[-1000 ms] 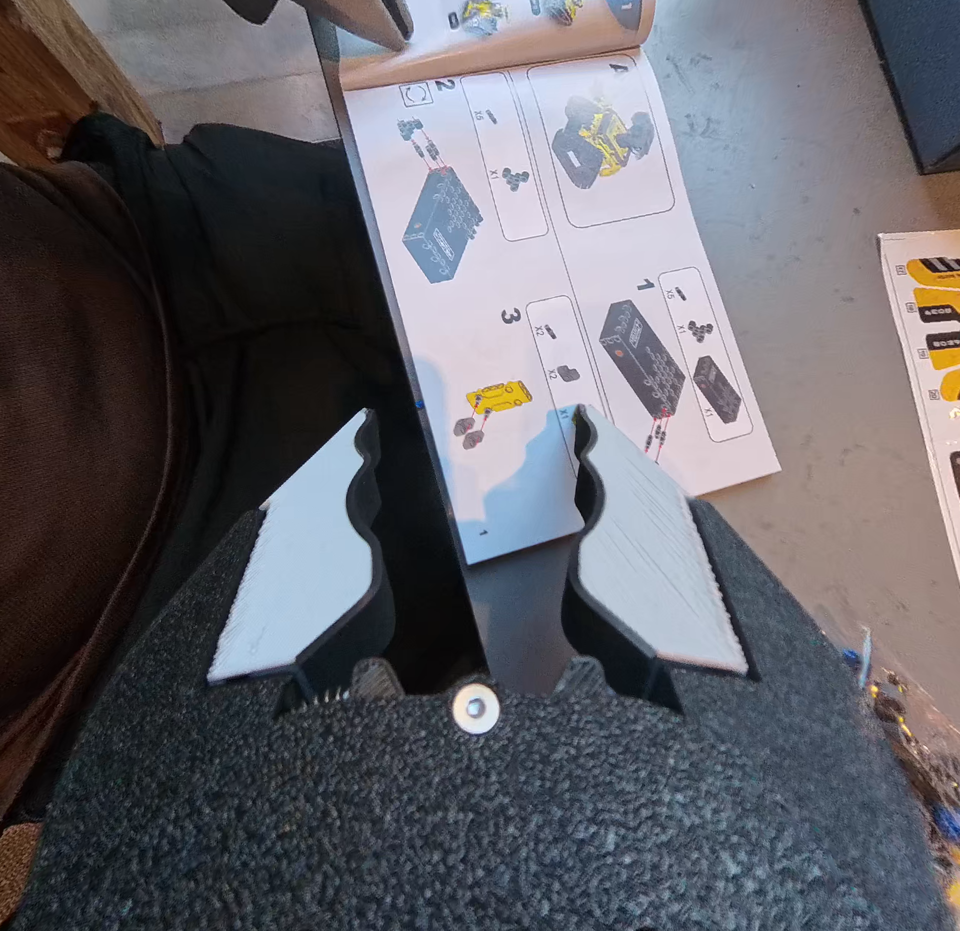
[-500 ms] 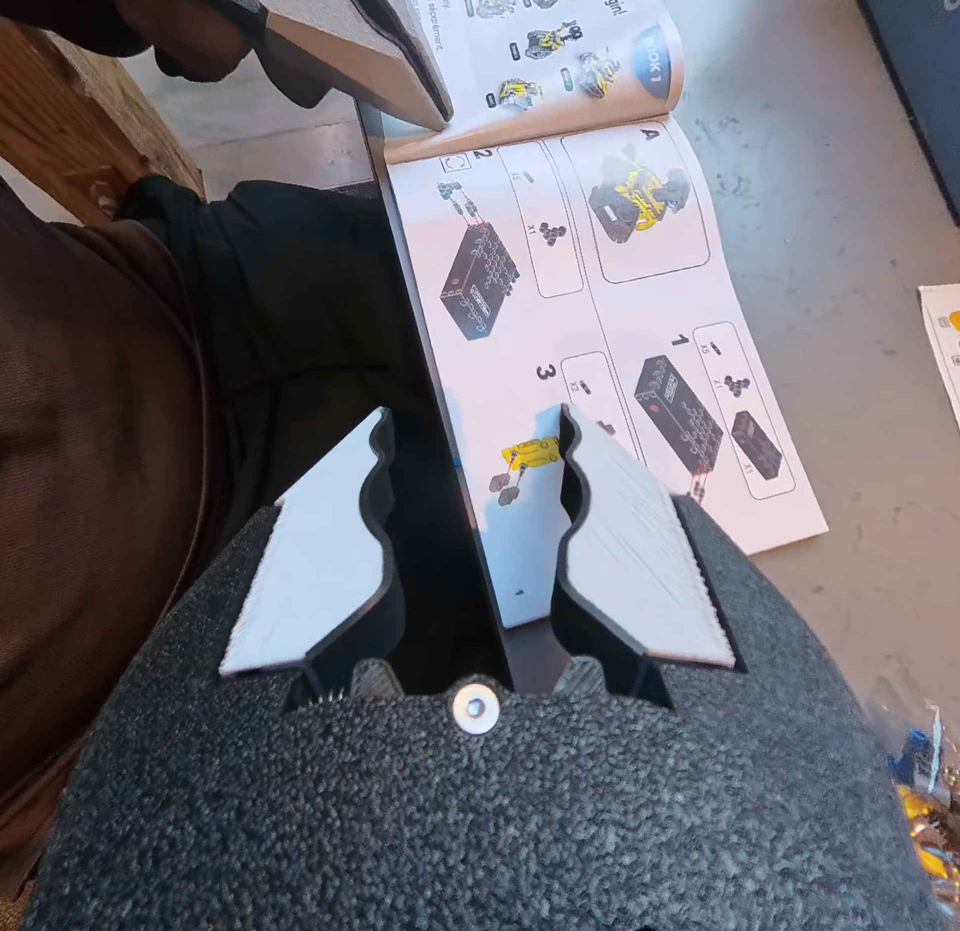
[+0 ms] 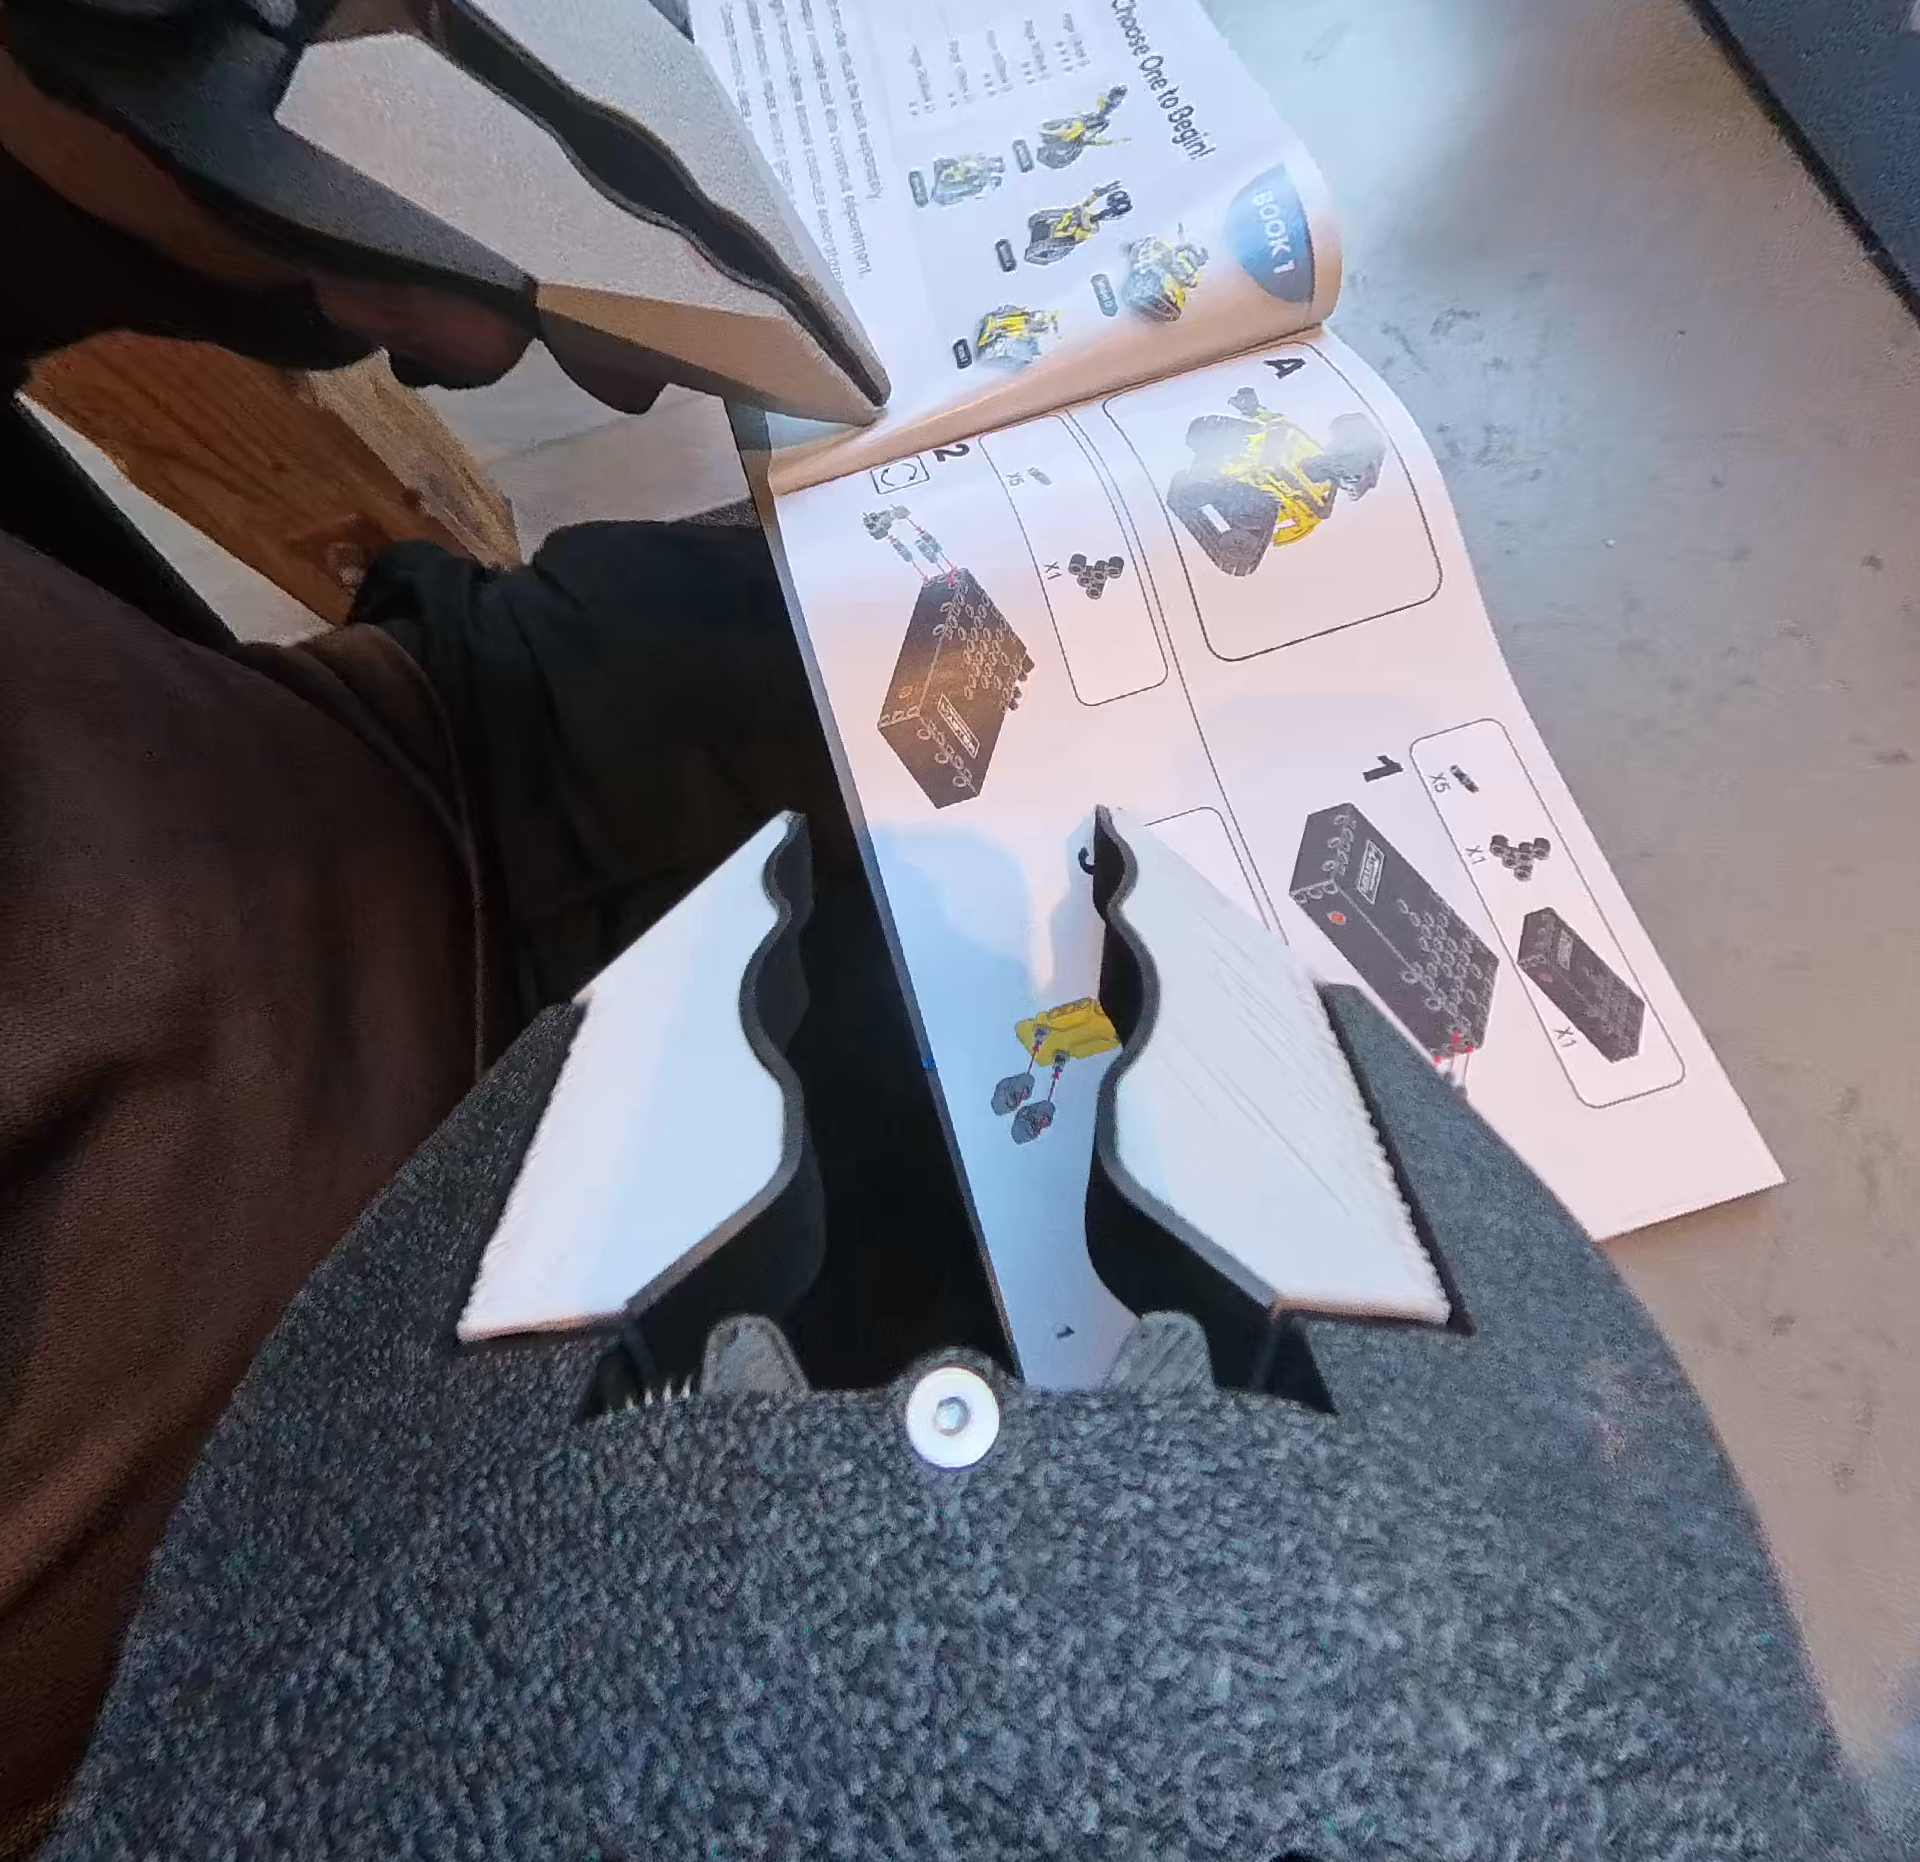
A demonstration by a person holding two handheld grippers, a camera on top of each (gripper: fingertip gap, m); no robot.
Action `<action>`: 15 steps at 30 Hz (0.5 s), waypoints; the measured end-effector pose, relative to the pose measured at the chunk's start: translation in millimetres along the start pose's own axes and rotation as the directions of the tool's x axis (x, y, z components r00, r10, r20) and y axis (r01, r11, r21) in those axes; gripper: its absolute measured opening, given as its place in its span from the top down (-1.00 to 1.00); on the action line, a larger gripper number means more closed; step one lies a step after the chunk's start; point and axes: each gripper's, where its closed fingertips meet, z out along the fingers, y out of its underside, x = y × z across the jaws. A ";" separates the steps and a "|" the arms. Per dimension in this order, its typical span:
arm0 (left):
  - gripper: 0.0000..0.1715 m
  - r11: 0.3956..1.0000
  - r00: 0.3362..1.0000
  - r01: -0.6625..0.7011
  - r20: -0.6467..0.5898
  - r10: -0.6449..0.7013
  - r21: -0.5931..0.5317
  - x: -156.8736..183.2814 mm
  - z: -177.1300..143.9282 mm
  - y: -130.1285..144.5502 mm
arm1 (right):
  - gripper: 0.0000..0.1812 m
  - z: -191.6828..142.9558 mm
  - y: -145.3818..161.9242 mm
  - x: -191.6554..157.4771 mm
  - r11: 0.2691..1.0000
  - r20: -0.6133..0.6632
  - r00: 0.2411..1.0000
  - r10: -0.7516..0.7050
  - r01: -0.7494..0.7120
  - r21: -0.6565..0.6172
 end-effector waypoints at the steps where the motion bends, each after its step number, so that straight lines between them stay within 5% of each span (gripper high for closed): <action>1: 1.00 1.000 1.000 -0.001 0.000 0.001 0.000 0.1 0.0 -0.1 | 0.40 -0.3 -0.7 0.1 1.000 0.008 1.000 0.018 -0.018 0.010; 10: 1.00 1.000 1.000 0.003 -0.017 -0.003 -0.002 1.9 0.5 0.5 | 0.33 -40.8 -7.0 30.8 0.969 0.007 0.977 0.214 -0.213 0.125; 15: 1.00 1.000 0.999 0.010 -0.037 -0.010 0.000 5.5 1.9 0.7 | 0.26 -37.4 10.4 41.0 0.984 -0.070 0.982 0.175 -0.173 0.037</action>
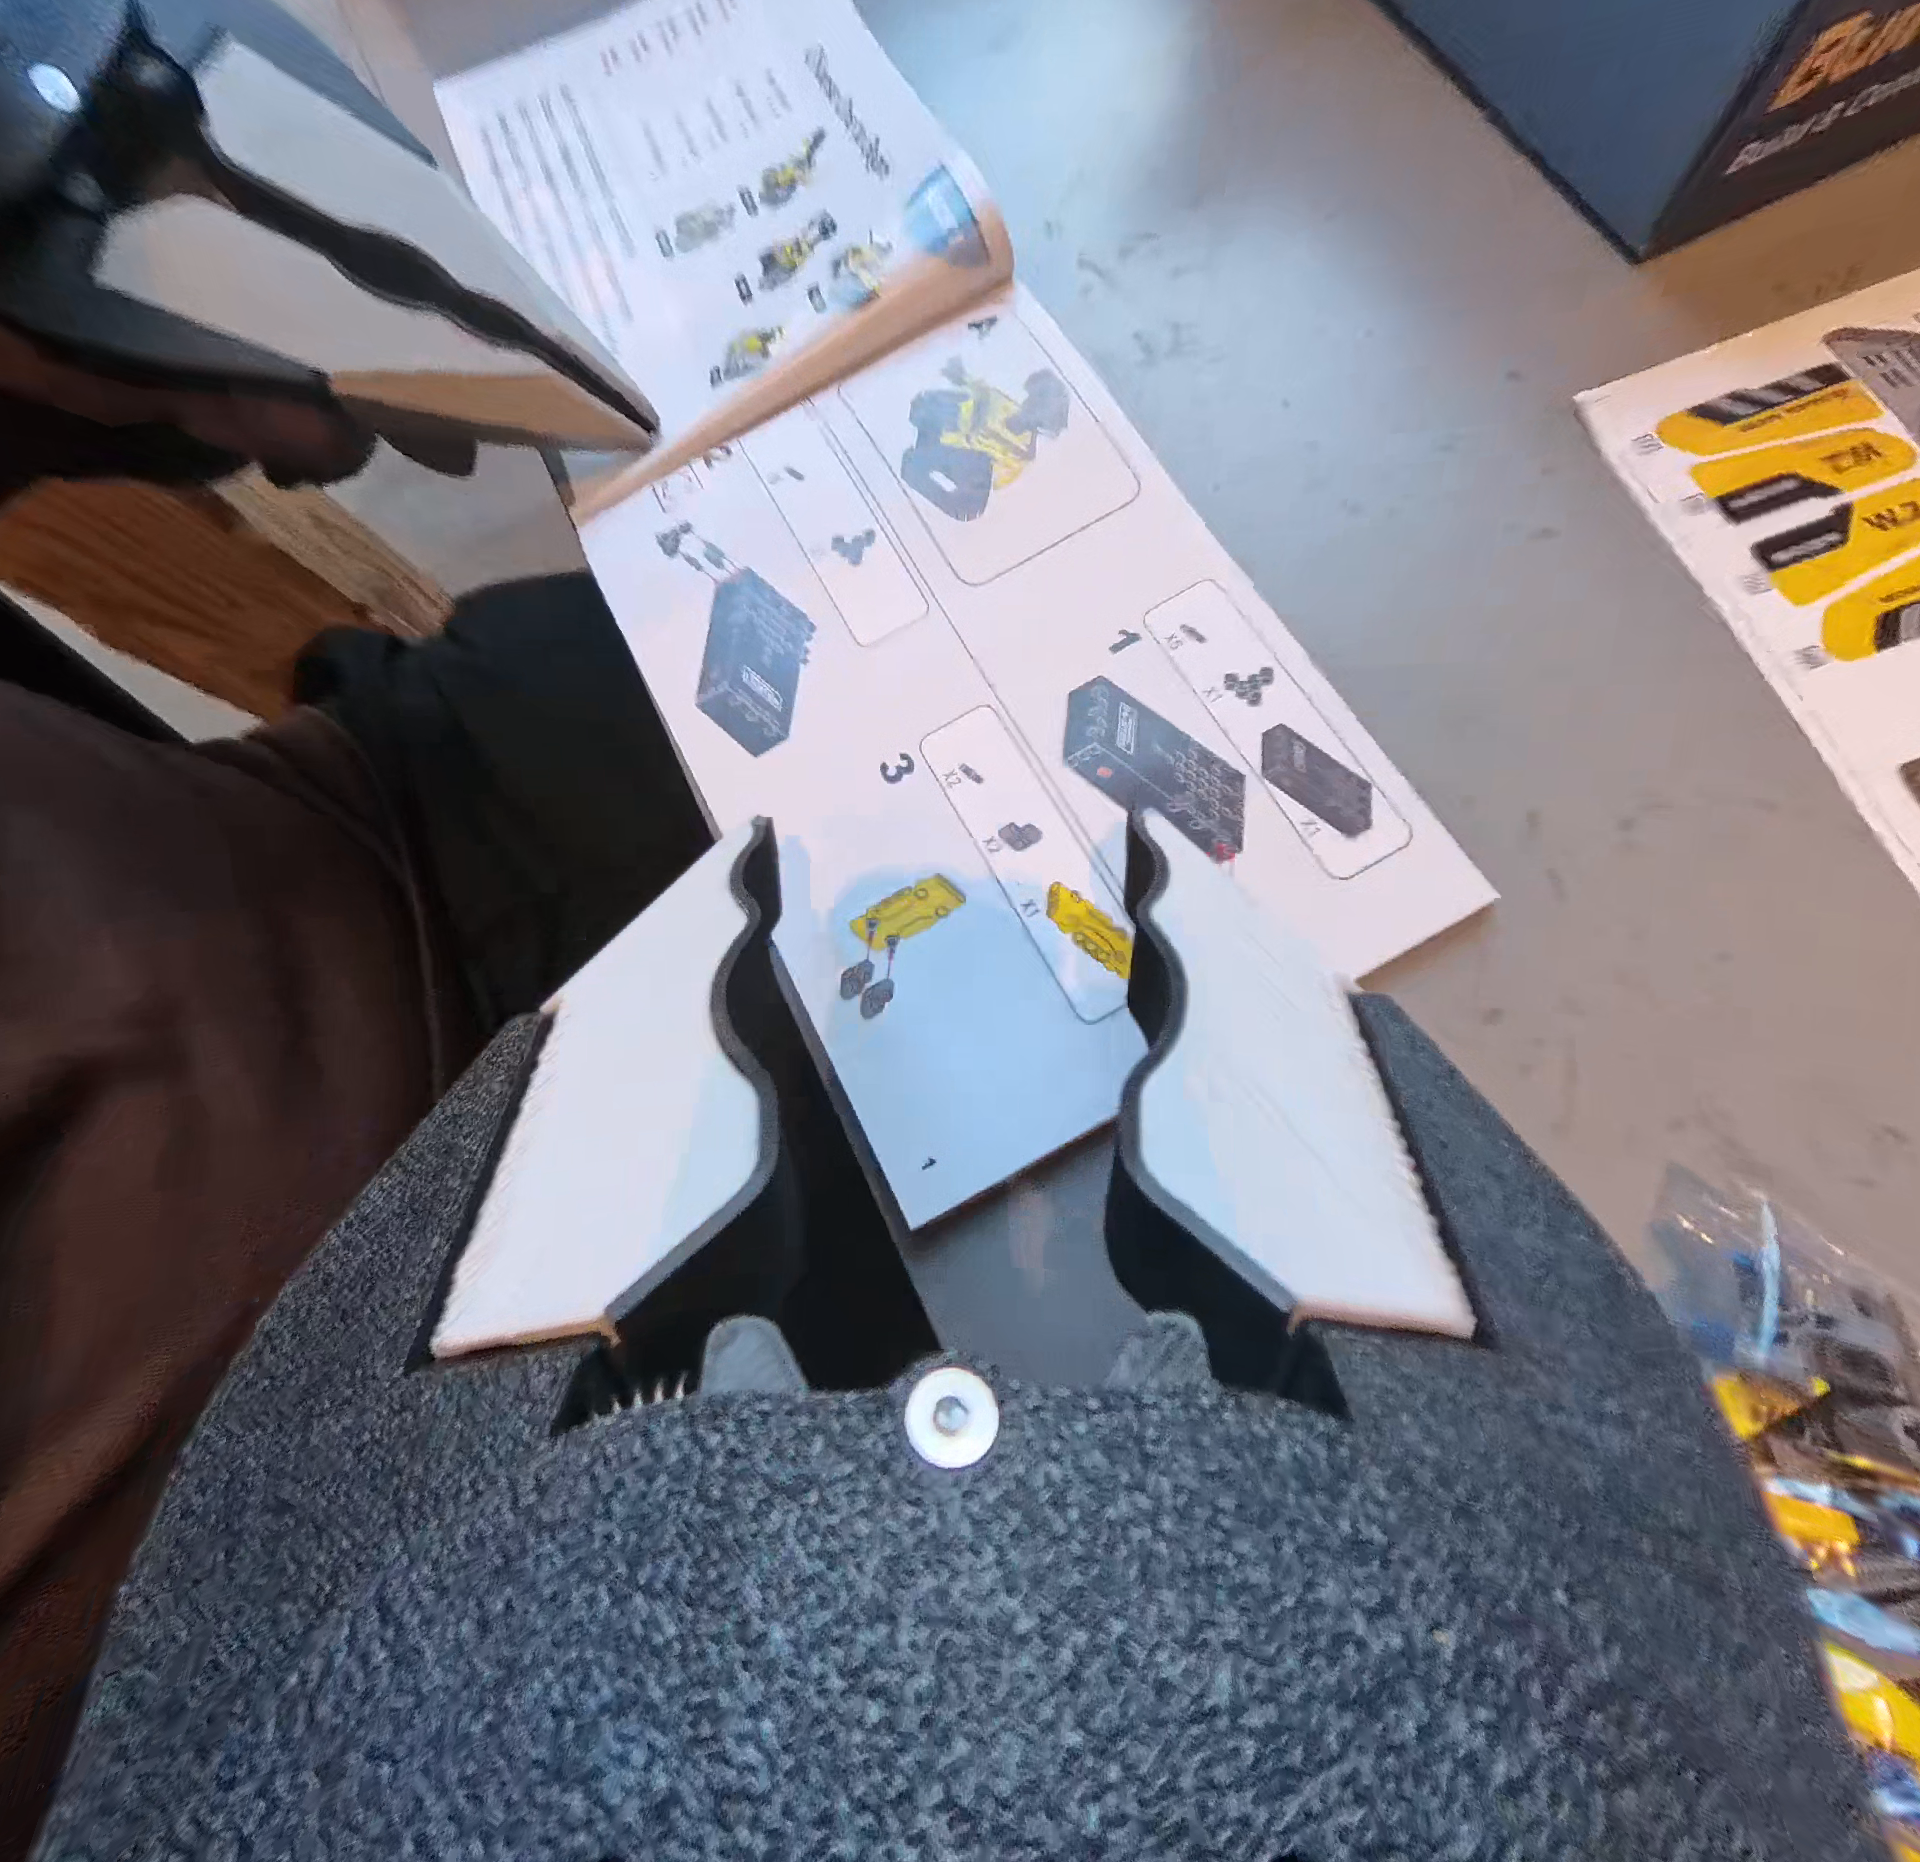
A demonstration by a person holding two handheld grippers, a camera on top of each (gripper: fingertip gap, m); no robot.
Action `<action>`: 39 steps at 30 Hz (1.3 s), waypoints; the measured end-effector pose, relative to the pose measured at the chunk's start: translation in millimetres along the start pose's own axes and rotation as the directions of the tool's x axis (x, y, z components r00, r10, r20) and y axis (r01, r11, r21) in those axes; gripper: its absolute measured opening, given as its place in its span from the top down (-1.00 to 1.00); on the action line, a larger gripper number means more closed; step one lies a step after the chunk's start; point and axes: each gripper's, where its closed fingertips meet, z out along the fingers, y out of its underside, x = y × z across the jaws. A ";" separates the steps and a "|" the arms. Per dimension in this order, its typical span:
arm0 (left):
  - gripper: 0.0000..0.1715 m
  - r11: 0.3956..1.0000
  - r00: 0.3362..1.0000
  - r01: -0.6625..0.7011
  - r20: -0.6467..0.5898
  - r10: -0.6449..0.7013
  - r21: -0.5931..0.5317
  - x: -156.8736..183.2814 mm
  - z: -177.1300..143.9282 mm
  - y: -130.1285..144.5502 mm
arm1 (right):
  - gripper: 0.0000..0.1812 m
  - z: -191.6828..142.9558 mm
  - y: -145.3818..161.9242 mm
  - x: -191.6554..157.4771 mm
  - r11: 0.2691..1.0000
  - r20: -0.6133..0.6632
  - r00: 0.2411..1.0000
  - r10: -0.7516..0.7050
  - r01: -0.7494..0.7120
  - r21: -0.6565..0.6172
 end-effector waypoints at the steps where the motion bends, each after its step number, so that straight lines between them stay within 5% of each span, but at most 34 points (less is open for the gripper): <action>1: 1.00 1.000 1.000 0.000 -0.001 0.000 0.000 0.2 0.1 0.0 | 0.26 4.1 3.7 -1.2 0.999 -0.006 1.000 -0.021 0.021 -0.029; 5: 1.00 1.000 1.000 0.003 -0.001 -0.003 -0.001 0.2 0.2 0.4 | 0.30 13.5 10.2 1.7 0.991 -0.057 0.993 -0.104 0.099 -0.087; 30: 1.00 1.000 1.000 -0.005 0.001 0.005 0.004 0.3 -0.1 0.8 | 0.66 23.9 -0.8 0.8 0.998 -0.077 0.996 -0.053 0.054 0.015; 39: 0.78 0.998 0.999 -0.001 -0.038 0.004 0.065 3.5 -11.0 -14.5 | 0.44 14.9 -4.4 0.7 0.999 -0.050 0.998 -0.029 0.031 0.035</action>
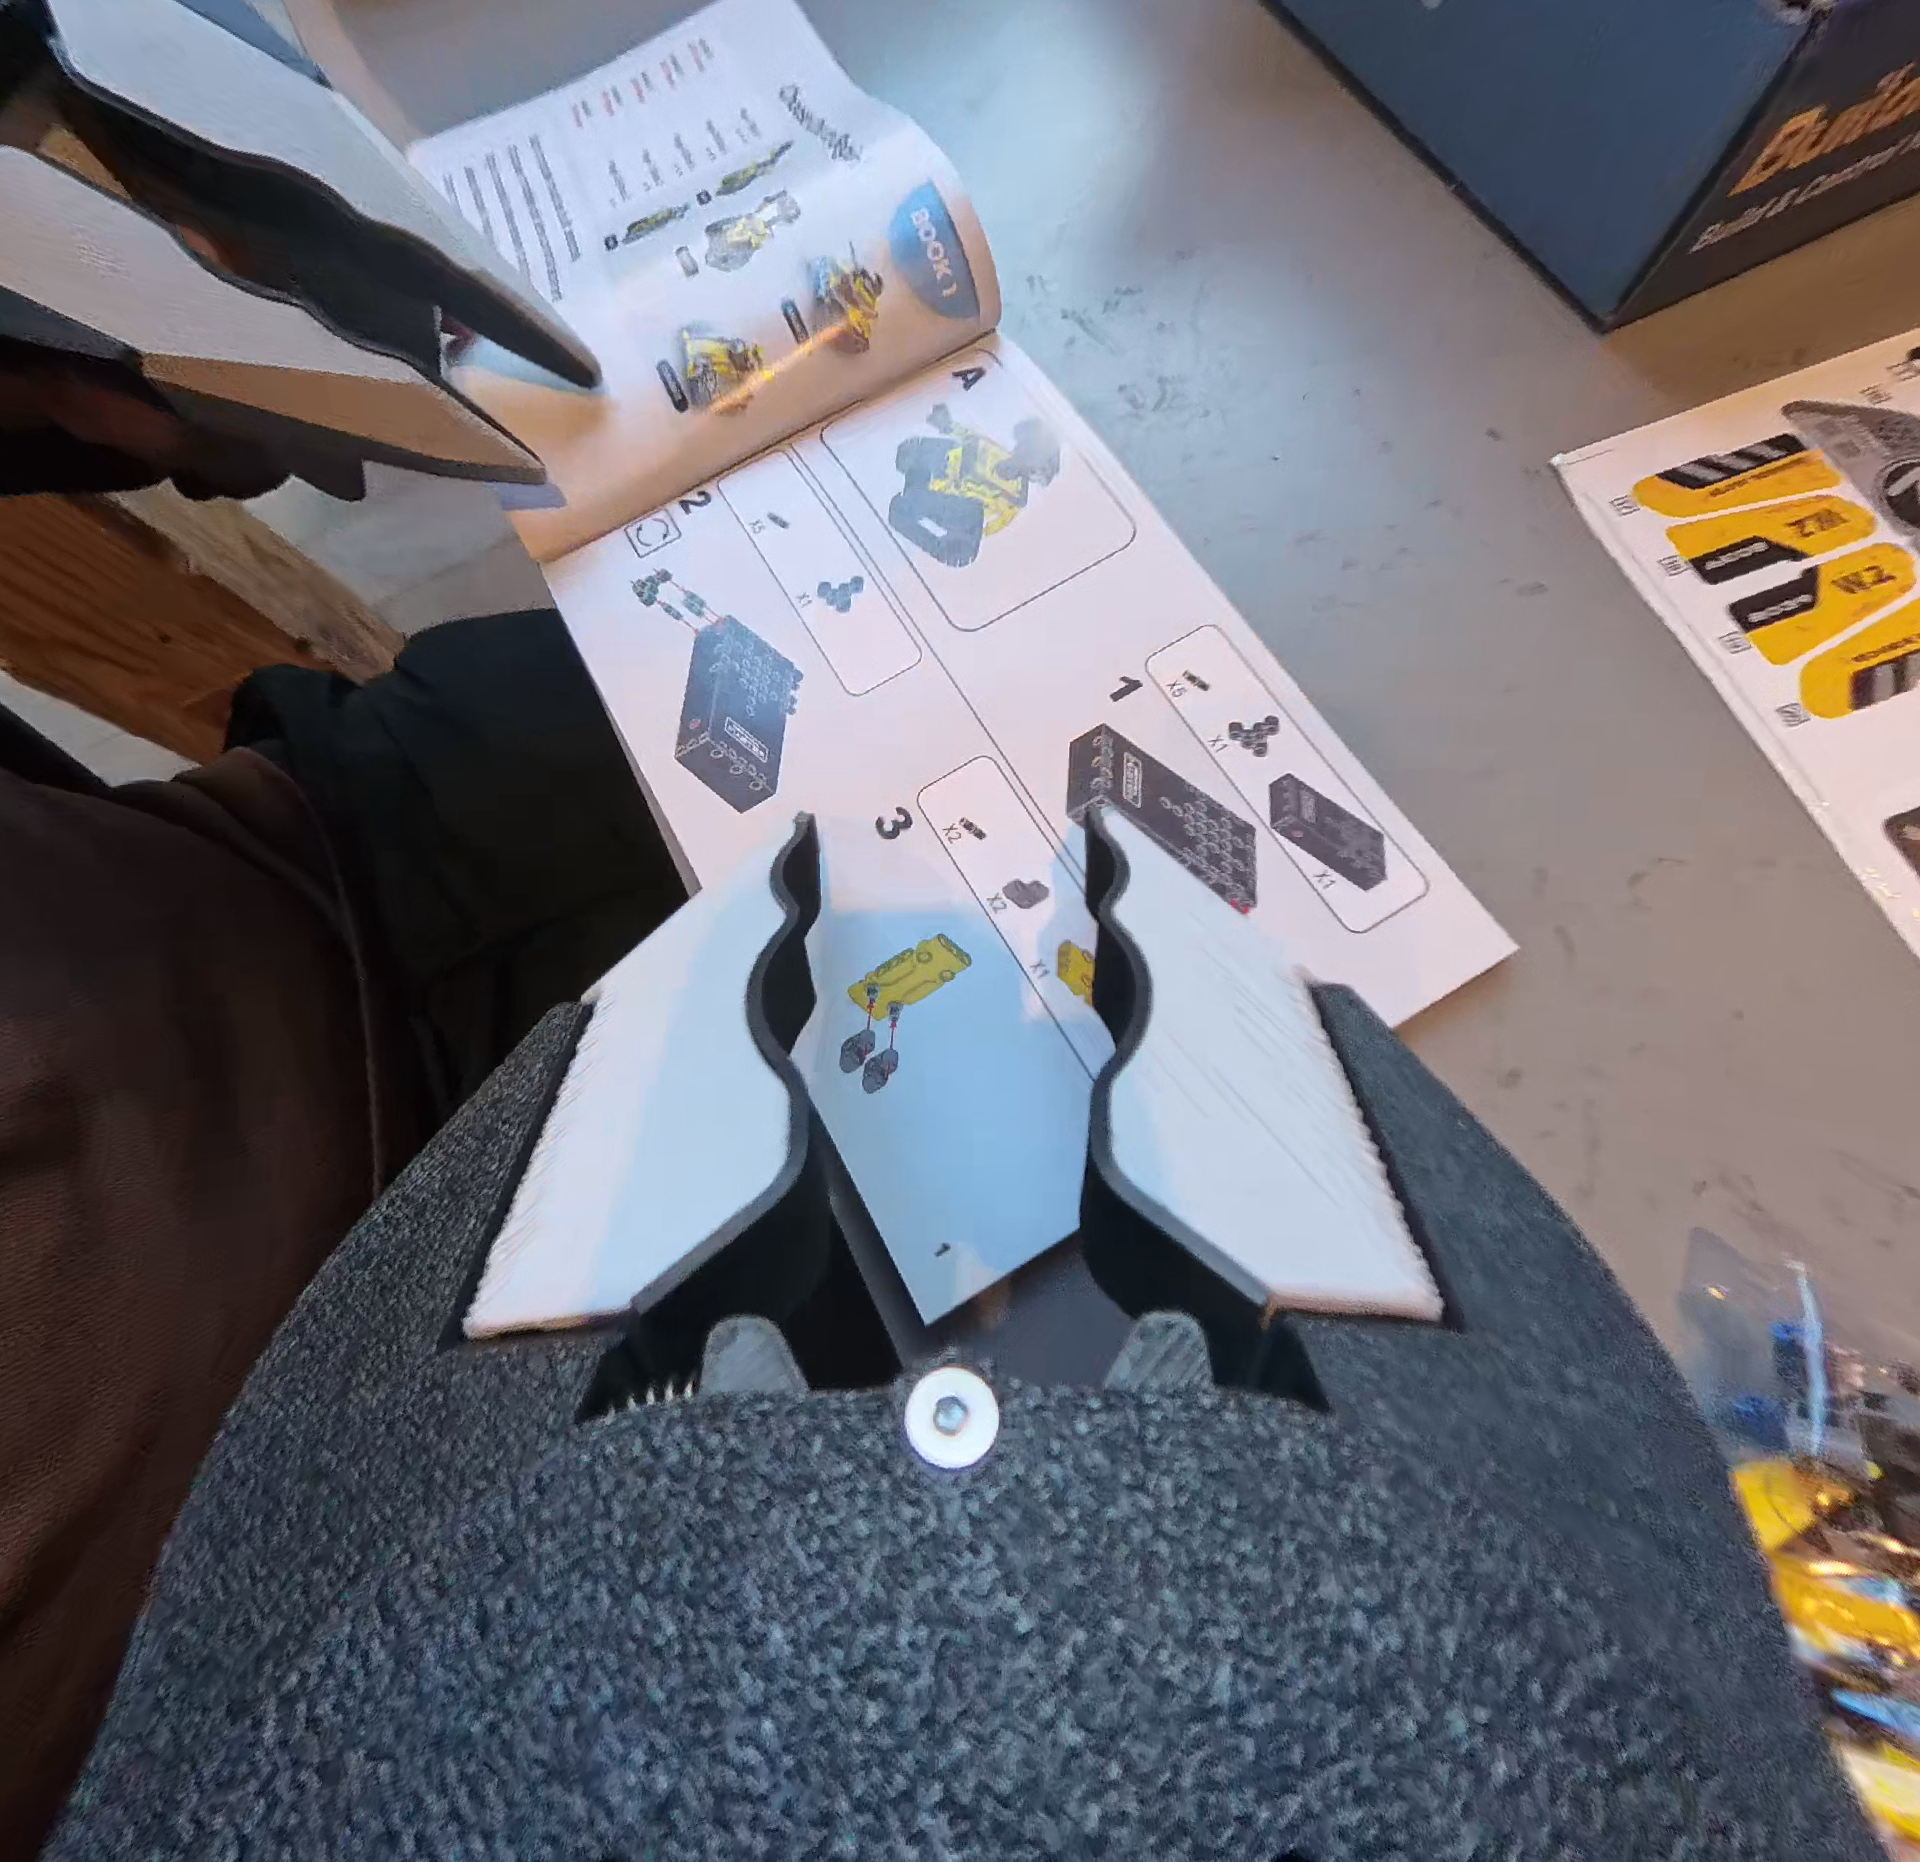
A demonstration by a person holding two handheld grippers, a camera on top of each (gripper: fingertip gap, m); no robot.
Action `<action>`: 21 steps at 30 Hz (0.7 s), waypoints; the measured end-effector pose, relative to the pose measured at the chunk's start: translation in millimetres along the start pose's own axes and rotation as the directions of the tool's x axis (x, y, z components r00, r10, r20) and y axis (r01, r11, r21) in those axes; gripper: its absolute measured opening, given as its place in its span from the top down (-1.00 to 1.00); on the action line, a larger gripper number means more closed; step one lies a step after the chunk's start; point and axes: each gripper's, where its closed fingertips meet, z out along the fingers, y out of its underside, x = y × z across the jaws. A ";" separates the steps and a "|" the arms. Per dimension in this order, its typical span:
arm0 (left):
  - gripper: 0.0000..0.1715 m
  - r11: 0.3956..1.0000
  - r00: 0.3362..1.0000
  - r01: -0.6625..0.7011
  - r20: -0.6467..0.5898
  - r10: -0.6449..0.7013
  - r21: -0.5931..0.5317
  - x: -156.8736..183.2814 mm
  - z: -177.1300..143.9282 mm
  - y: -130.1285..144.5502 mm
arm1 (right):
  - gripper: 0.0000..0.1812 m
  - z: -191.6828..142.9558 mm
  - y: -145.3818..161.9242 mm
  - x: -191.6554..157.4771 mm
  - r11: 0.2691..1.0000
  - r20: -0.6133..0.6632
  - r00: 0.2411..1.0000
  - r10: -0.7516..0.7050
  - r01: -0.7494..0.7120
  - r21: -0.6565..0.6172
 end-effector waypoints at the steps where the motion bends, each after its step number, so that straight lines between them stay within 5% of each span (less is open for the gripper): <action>1: 0.76 1.000 1.000 0.013 0.004 -0.013 0.008 -1.2 -2.0 -1.8 | 0.44 -3.0 -1.8 1.1 1.000 -0.006 1.000 0.001 -0.001 0.012; 14: 0.59 0.938 0.938 0.344 -0.050 -0.342 0.037 26.9 -32.3 18.7 | 0.43 -28.6 -13.3 8.1 0.995 -0.041 0.999 0.018 -0.013 0.103; 21: 0.39 0.696 0.688 0.717 -0.195 -0.699 0.035 14.2 -29.3 7.0 | 0.43 -19.9 -18.3 -11.9 0.994 -0.013 0.999 -0.043 0.044 0.096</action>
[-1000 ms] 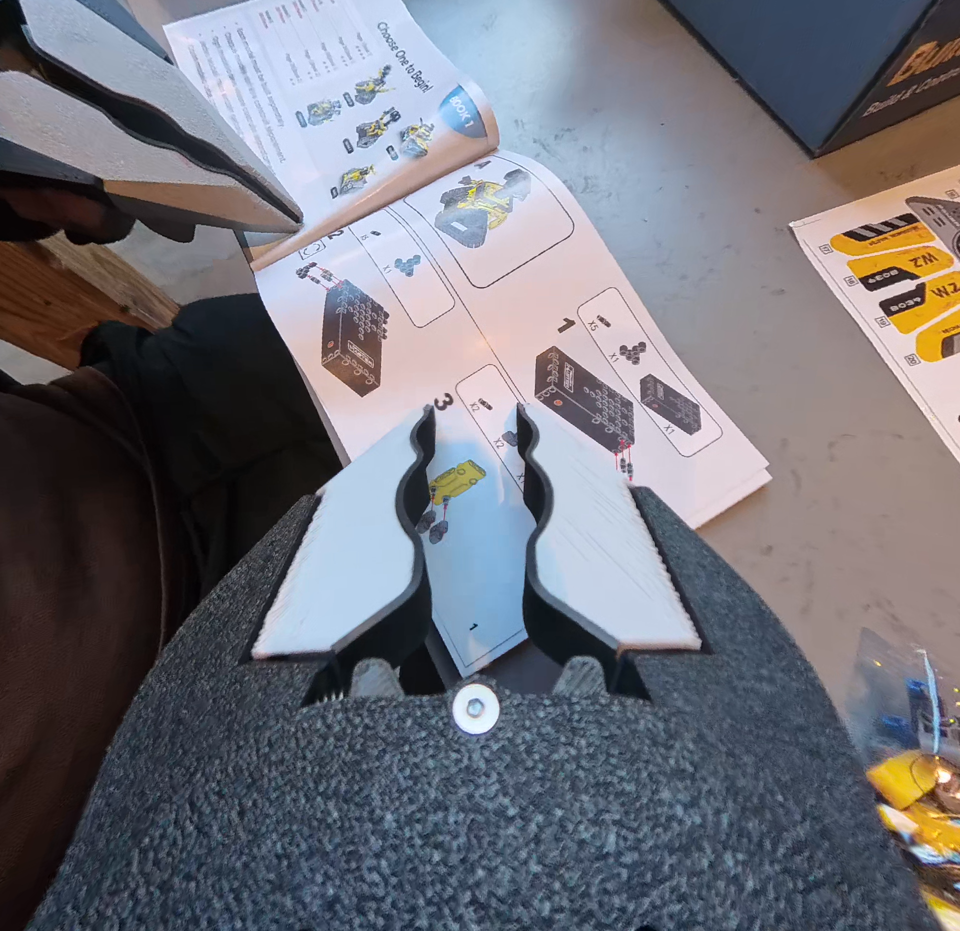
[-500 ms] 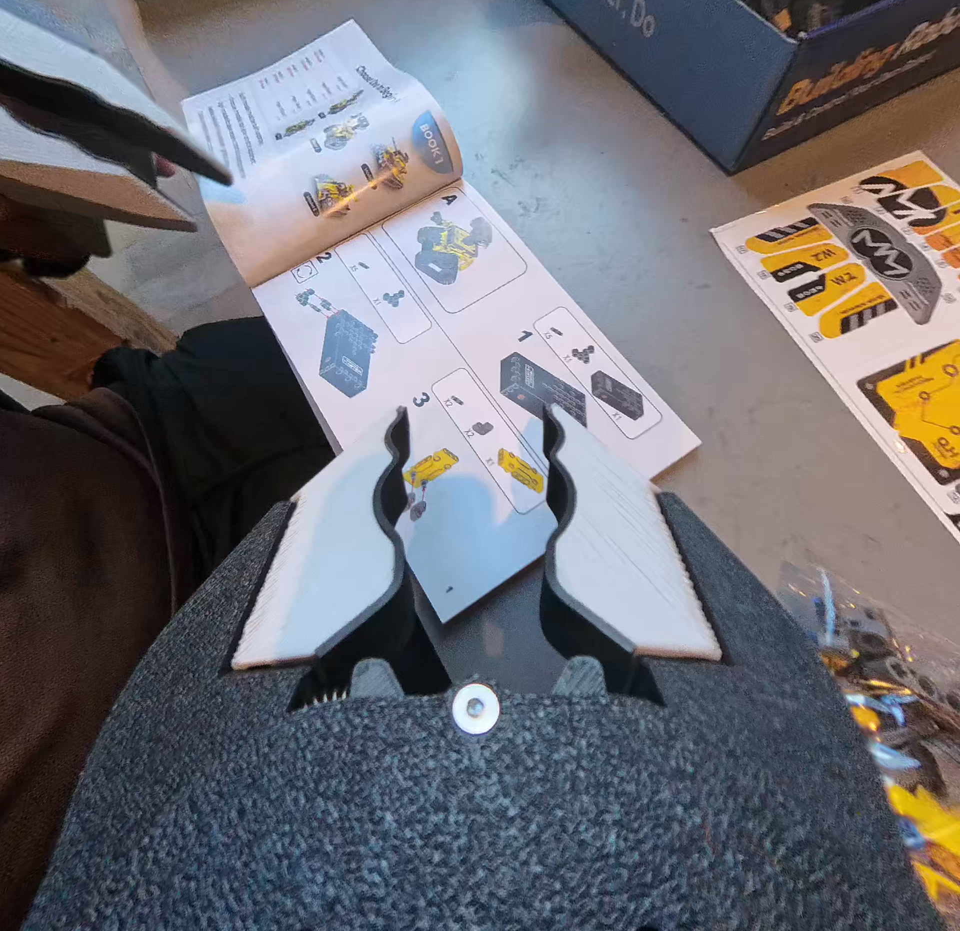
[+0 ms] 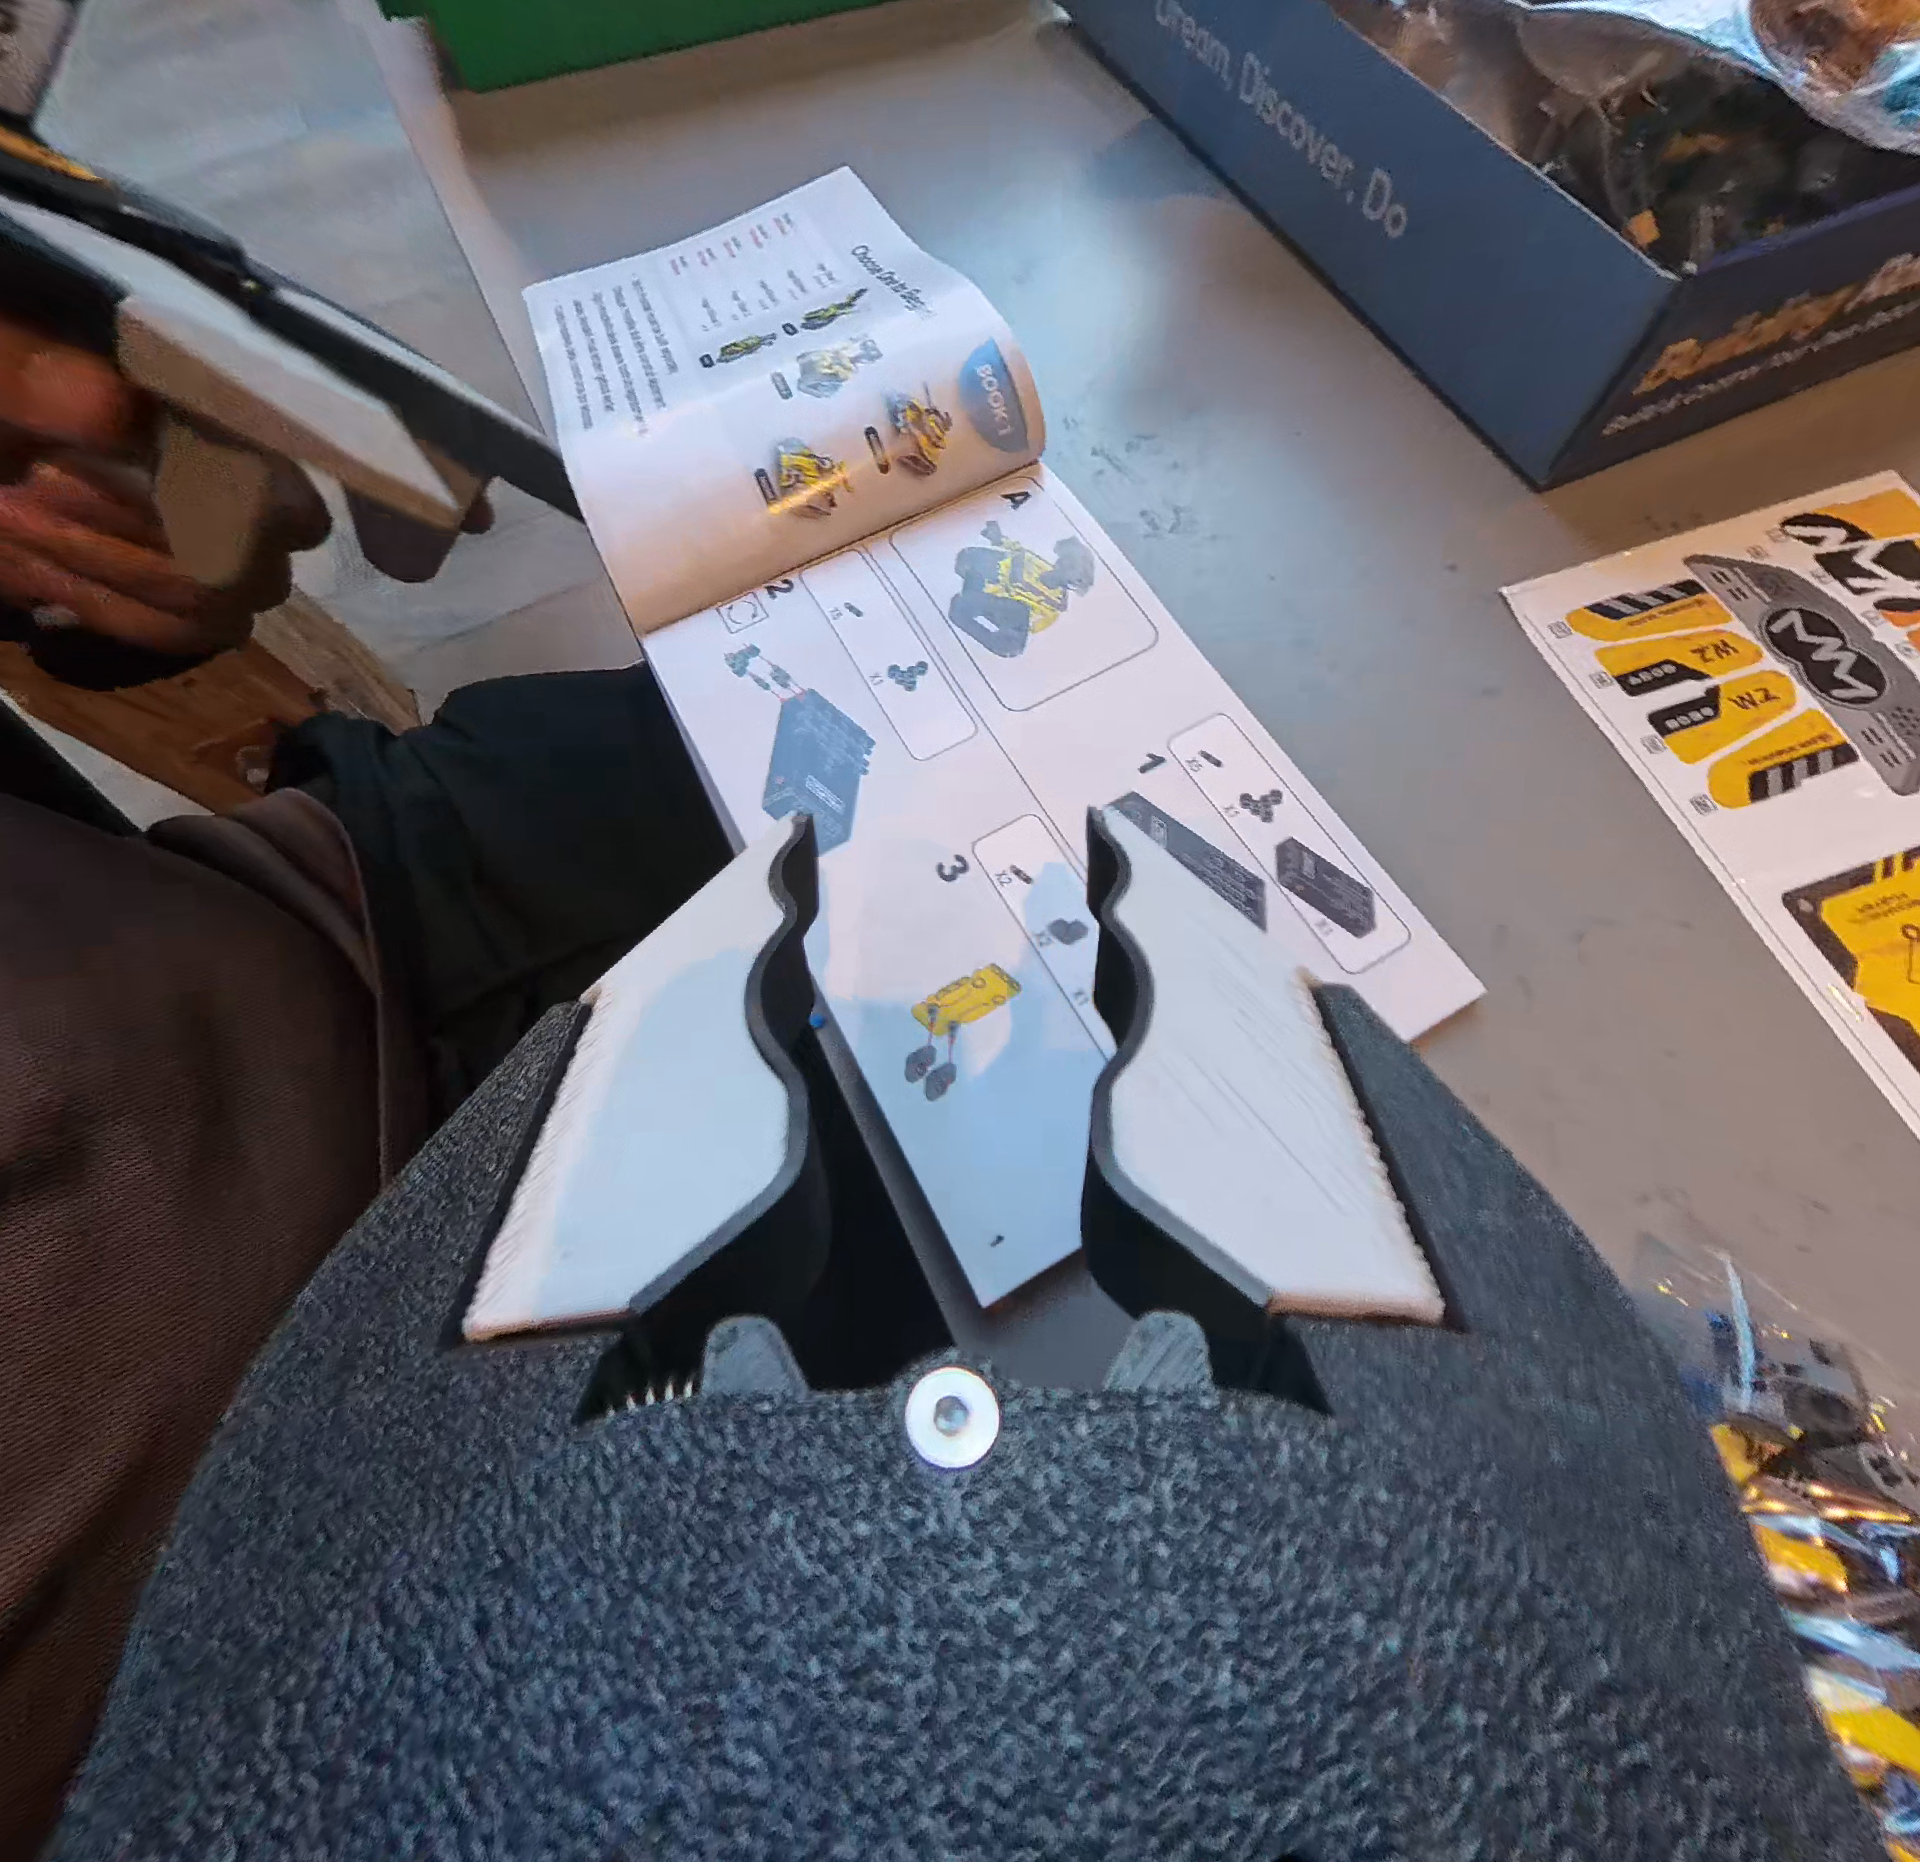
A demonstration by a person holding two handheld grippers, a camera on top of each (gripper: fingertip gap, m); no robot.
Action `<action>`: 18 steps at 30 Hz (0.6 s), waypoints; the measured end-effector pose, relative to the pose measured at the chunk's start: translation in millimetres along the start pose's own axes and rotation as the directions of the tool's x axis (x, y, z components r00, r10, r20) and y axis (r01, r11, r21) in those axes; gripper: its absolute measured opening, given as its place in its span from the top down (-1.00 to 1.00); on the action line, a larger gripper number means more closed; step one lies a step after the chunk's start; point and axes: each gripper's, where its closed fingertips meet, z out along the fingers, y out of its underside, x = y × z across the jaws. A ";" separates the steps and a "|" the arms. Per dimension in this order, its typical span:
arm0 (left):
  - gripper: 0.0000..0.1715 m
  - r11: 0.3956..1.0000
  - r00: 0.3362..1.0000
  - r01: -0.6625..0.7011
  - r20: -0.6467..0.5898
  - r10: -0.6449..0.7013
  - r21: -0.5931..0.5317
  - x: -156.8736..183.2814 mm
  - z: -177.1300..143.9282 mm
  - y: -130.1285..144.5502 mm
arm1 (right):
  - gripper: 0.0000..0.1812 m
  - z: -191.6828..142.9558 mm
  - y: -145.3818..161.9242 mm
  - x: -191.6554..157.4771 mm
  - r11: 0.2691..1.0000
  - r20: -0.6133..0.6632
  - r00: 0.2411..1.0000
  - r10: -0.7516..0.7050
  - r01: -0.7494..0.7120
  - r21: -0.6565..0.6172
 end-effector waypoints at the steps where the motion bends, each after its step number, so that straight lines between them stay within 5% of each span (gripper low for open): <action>1: 0.39 0.999 0.999 0.046 0.010 -0.046 0.002 -5.6 -0.9 -1.7 | 0.43 0.8 -0.7 -2.4 1.000 0.001 1.000 -0.011 0.011 0.000; 9: 0.50 0.978 0.984 0.175 0.005 -0.177 0.117 -26.2 -12.8 -30.5 | 0.43 12.1 4.1 -14.5 1.000 0.054 0.999 -0.004 0.004 -0.009; 18: 0.79 0.972 0.977 -0.162 0.168 0.134 0.170 -32.8 -11.2 -91.7 | 0.42 23.5 21.0 -12.7 0.997 0.061 0.998 0.003 0.002 -0.082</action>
